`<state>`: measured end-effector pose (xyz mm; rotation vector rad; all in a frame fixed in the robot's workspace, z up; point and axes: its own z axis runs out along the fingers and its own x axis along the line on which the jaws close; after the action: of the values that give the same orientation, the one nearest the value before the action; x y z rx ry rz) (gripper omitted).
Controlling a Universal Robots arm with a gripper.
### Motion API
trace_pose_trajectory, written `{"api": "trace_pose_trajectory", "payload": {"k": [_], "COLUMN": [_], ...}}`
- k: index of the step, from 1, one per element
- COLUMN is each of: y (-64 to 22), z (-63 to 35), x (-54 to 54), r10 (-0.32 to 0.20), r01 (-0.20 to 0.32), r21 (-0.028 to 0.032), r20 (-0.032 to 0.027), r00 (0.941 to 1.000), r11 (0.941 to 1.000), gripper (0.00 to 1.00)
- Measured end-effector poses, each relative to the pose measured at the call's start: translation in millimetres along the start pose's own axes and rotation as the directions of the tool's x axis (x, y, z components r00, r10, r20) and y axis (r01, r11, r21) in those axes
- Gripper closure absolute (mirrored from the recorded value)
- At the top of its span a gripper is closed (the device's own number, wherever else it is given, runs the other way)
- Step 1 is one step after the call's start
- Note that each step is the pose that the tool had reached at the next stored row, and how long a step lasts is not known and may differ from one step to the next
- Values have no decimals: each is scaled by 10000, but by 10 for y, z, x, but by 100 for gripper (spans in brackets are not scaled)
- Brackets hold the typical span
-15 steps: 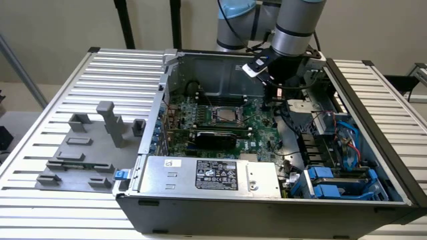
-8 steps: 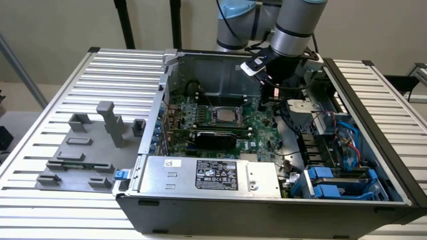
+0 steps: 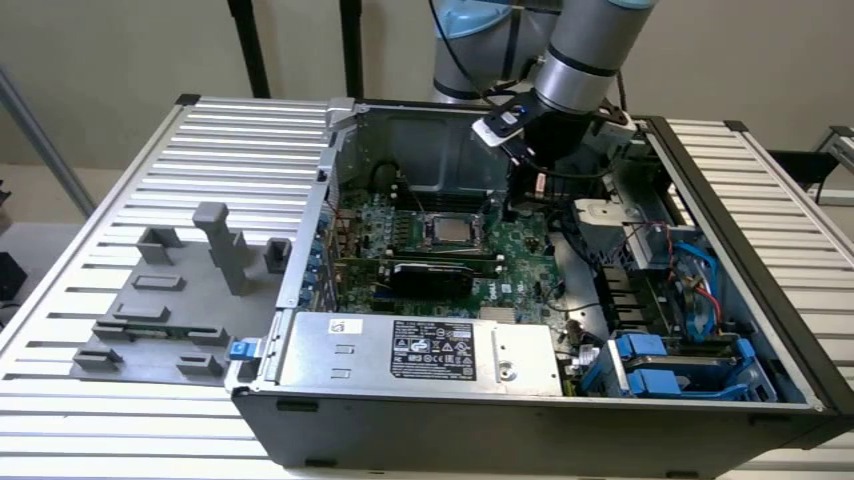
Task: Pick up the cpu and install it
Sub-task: 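Close the cpu cover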
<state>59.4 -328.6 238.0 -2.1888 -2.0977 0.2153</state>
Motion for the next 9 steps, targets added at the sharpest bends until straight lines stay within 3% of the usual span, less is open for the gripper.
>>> {"api": "trace_pose_trajectory", "payload": {"k": [5, 9], "y": [-80, -156], "z": [16, 33], "x": [-3, -6], "r10": [-17, -28], "r01": [15, 23], "r21": [617, 1031], "r20": [27, 44], "r00": [10000, 10000], "r11": [9981, 9947], "gripper": [89, 89]}}
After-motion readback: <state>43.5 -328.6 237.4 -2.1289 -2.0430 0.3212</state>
